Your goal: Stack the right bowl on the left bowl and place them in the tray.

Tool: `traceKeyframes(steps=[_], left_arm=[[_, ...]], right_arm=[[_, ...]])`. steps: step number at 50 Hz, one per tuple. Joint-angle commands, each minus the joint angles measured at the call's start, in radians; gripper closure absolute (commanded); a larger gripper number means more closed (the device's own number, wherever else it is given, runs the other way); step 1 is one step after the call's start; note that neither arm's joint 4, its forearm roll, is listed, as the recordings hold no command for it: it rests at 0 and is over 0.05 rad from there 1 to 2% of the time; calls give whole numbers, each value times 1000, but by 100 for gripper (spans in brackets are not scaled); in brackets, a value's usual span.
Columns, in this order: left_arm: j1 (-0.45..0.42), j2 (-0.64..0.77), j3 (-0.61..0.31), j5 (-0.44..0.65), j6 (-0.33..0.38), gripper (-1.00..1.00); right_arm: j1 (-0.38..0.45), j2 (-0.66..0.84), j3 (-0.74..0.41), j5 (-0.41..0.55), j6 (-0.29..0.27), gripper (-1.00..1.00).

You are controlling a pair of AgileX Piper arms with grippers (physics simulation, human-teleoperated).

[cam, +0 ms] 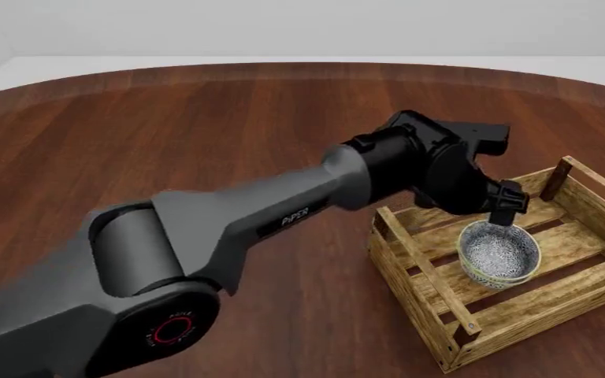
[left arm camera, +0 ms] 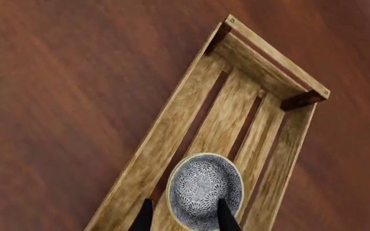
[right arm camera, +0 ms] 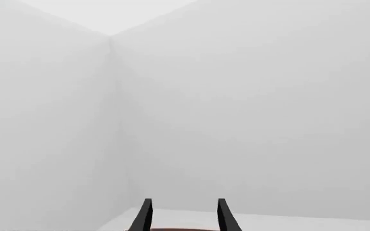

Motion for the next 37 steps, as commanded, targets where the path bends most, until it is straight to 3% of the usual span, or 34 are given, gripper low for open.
traceKeyframes(steps=[1, 12, 23, 26, 37], left_arm=[[-28, -138, 114, -27, 4, -100], [-40, -257, 250, -86, -7, -100], [-21, -403, 462, -213, -37, -100], [-3, -416, 464, -212, -18, -100], [-9, -513, 571, -266, -52, -100]], right_arm=[[13, 1, -3, 4, -12, -100], [14, 4, -5, 6, -16, -100], [-39, 5, -3, 4, 1, -100], [-51, 4, -1, 2, 5, -100], [-101, 18, -8, 16, 13, -100]])
